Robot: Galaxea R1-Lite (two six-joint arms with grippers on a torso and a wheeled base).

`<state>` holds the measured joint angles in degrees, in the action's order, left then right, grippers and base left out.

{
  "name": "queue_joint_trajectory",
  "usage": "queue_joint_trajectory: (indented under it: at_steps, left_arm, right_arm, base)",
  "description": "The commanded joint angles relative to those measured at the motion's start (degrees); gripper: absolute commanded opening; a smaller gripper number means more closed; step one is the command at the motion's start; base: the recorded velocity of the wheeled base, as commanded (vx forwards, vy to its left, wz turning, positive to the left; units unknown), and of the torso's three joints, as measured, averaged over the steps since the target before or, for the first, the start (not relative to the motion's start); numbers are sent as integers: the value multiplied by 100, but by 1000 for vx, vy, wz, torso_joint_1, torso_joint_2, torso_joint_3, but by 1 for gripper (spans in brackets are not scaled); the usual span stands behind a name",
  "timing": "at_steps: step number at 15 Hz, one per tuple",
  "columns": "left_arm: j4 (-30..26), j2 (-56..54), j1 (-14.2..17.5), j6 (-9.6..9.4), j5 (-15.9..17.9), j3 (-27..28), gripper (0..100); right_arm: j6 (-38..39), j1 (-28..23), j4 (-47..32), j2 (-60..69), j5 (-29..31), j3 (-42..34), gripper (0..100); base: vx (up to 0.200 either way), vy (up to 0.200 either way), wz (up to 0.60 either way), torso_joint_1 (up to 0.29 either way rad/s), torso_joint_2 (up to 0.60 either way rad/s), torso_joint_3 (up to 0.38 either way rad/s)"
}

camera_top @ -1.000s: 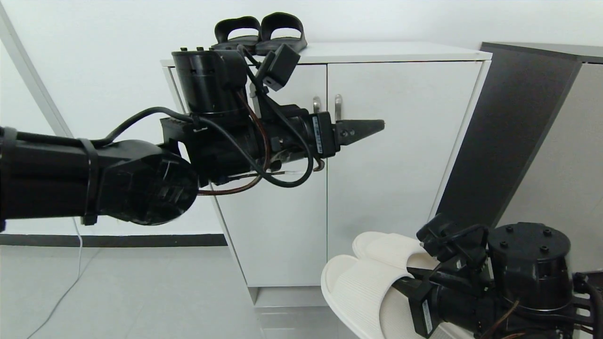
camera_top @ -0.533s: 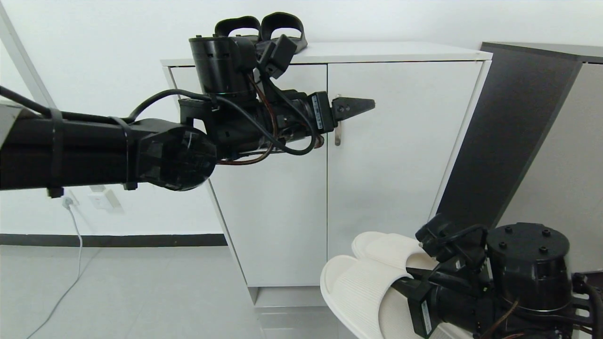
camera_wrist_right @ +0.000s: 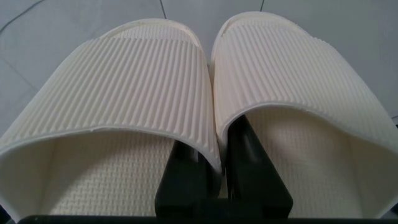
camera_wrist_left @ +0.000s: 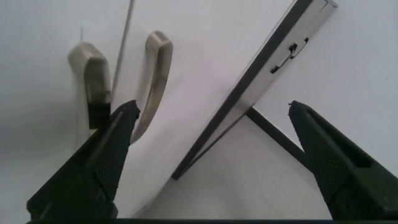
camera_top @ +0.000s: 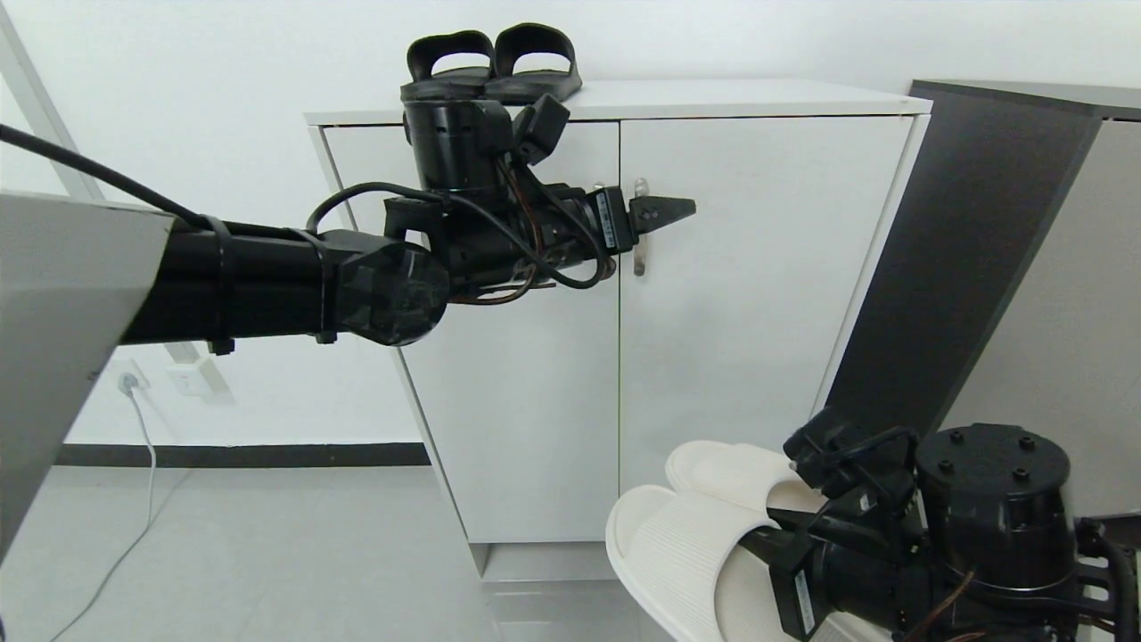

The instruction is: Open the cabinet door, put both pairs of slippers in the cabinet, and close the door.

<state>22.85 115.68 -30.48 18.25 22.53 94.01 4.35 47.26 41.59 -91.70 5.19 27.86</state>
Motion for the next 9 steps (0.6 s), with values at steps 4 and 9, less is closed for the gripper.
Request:
queue_joint_trajectory:
  at_steps: [4, 9]
  left_arm:
    - [-52, 306, -46, 30, -3, 381, 100]
    - [-35, 131, -81, 117, -3, 231, 0]
  right_arm:
    - [4, 11, 86, -147, -1, -8, 0]
    - [4, 55, 182, -155, 8, -43, 0]
  base:
    - [0, 0, 0, 0, 0, 0]
    - [0, 0, 0, 0, 0, 0]
